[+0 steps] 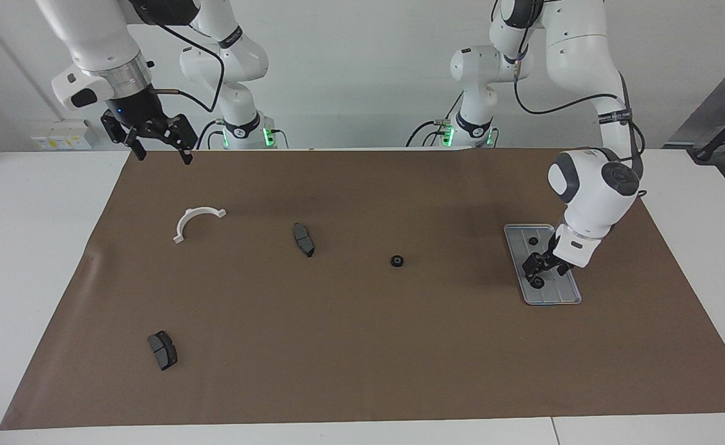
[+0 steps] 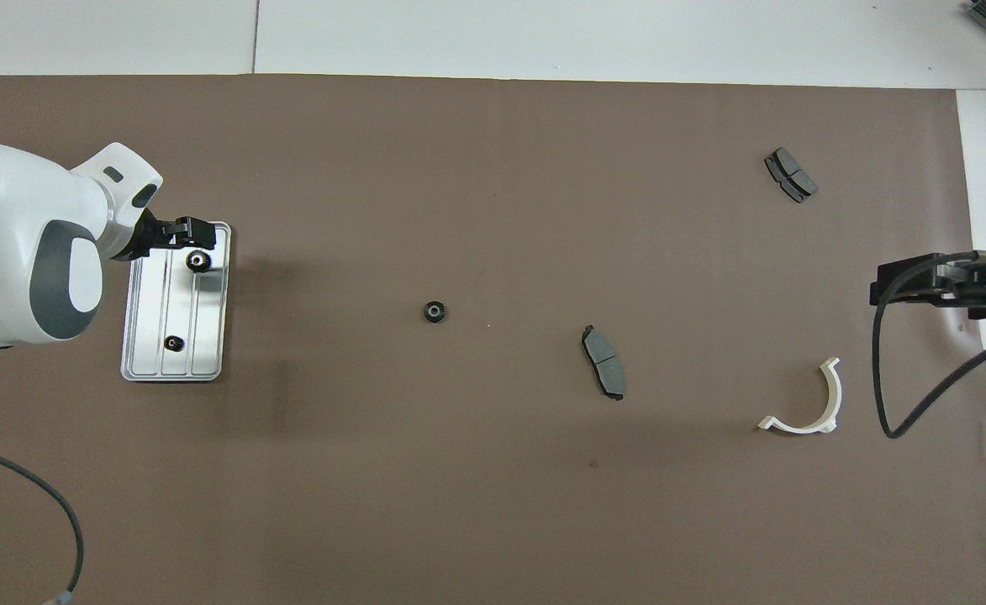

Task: Place bearing gear from tray to pile
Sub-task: 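Return the left gripper to the tray while the right gripper reaches the bearing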

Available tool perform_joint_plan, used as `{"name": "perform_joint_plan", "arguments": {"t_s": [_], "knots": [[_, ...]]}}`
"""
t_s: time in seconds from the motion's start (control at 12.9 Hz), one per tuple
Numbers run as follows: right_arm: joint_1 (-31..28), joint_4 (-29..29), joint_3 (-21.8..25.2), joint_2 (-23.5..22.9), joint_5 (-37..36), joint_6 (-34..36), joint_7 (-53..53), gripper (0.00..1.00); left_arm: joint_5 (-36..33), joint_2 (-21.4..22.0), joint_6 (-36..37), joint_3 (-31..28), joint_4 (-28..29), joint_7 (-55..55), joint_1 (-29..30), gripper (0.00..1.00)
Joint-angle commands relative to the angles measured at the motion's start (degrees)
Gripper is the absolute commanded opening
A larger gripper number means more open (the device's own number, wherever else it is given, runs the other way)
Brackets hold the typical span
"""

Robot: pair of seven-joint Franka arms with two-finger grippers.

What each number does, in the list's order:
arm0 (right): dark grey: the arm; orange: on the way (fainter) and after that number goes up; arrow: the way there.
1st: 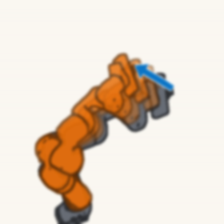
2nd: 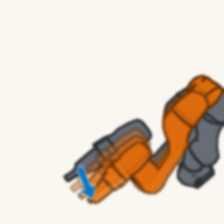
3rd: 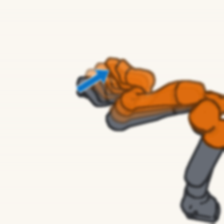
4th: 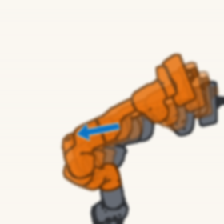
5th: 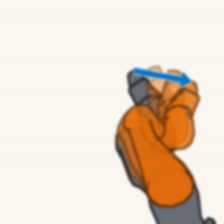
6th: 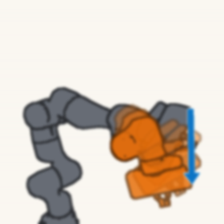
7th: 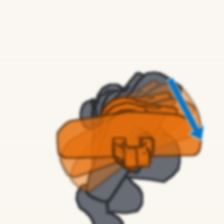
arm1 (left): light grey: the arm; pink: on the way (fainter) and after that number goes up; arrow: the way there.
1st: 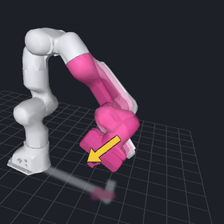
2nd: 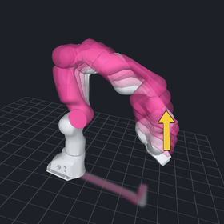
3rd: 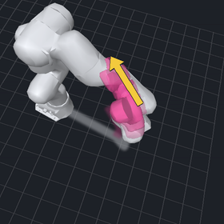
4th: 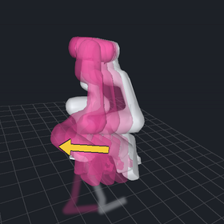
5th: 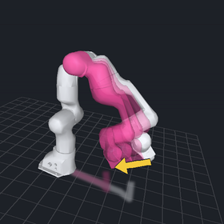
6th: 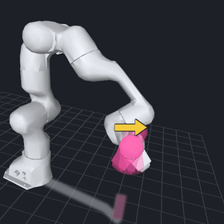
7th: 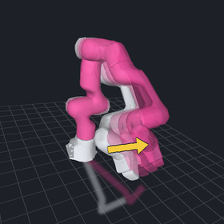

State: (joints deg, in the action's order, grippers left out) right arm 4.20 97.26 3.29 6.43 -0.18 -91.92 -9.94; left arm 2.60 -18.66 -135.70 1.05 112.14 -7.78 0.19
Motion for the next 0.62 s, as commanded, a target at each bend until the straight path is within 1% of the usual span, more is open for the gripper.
{"name": "perform_joint_plan", "arguments": {"t_s": [0.0,0.08,0.15,0.31,0.39,0.54], "knots": [[-0.2,0.7,0.1,1.9,1.8,0.5,1.5,1.00,-0.8,0.5,-3.8,0.3,2.8,-3.0,0.5,0.87],[0.1,1.0,-0.1,1.7,1.9,-0.5,1.2,1.00,-0.8,0.3,-4.6,0.3,2.8,-3.6,0.8,0.87],[1.8,1.3,-0.9,1.3,1.9,-1.7,0.9,1.00,-0.8,0.2,-5.1,0.3,2.8,-4.0,1.4,0.86],[6.8,1.4,-1.1,-1.0,1.9,-3.0,-4.4,1.00,-0.8,-0.1,-5.6,0.3,2.8,-7.5,1.4,0.83],[9.3,1.5,-1.1,-1.9,1.9,-5.4,-6.7,1.00,-0.8,-0.1,-5.7,0.3,2.8,-9.6,1.2,0.83],[12.5,1.4,-1.1,-4.2,2.1,-7.8,-7.5,1.00,-0.8,-0.3,-6.9,0.4,3.2,-10.6,1.0,0.81]]}}
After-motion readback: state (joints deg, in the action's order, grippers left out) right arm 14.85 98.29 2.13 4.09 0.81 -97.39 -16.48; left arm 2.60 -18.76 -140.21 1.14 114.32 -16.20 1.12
